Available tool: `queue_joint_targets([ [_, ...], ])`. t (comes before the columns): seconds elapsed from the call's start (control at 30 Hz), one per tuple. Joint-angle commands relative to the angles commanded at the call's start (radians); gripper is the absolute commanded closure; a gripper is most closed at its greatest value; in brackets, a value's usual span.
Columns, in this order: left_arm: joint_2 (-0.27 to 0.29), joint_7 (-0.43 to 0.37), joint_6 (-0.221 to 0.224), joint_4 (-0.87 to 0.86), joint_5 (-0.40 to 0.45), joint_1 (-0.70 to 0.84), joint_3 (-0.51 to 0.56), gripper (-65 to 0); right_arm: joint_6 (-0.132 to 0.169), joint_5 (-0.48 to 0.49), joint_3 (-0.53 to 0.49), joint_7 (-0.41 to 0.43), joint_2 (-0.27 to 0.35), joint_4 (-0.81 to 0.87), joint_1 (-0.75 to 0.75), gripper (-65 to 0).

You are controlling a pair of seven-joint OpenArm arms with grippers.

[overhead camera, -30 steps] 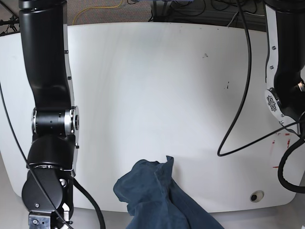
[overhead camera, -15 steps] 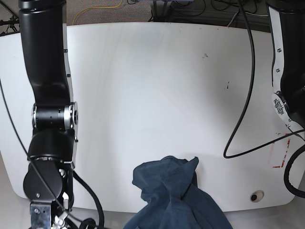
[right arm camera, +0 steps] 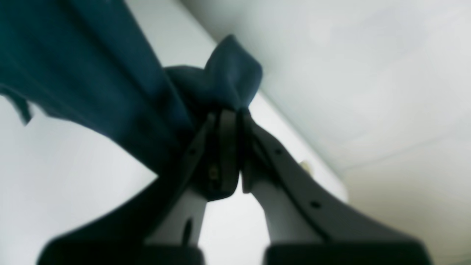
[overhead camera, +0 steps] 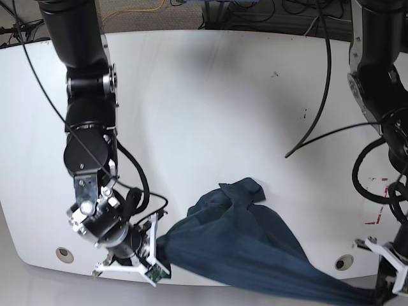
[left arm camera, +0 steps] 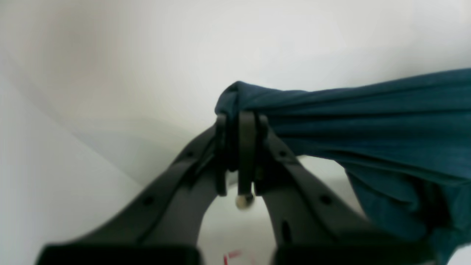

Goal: Fold the T-shirt properly
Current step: 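Lift the shirt with both grippers and release it from the right gripper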

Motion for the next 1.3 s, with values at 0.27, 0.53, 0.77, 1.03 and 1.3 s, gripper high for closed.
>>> queue_joint_targets([
  [0.27,0.000,0.000,-0.043,0.052,-0.003,0.253,-0.049,0.0,0.000,-0.003,0.048,0.020,-0.071,0.081,-0.218,0.0],
  [0.53,0.000,0.000,-0.167,0.055,-0.002,0.491,-0.193,0.0,0.000,-0.002,0.074,0.020,-0.109,0.127,-0.390,0.0],
  [0.77,-0.002,0.000,-0.226,0.054,0.000,0.701,-0.354,0.0,-0.005,-0.002,0.074,0.020,-0.135,0.186,-0.554,0.0],
  [1.03,-0.005,0.000,-0.226,0.054,0.005,0.845,-0.437,0.0,-0.006,-0.002,0.074,0.021,-0.183,0.190,-0.667,0.0],
  [1.3,-0.006,0.000,-0.226,0.052,0.006,0.957,-0.489,0.0,-0.008,0.008,0.074,0.020,-0.196,0.189,-0.746,-10.3],
])
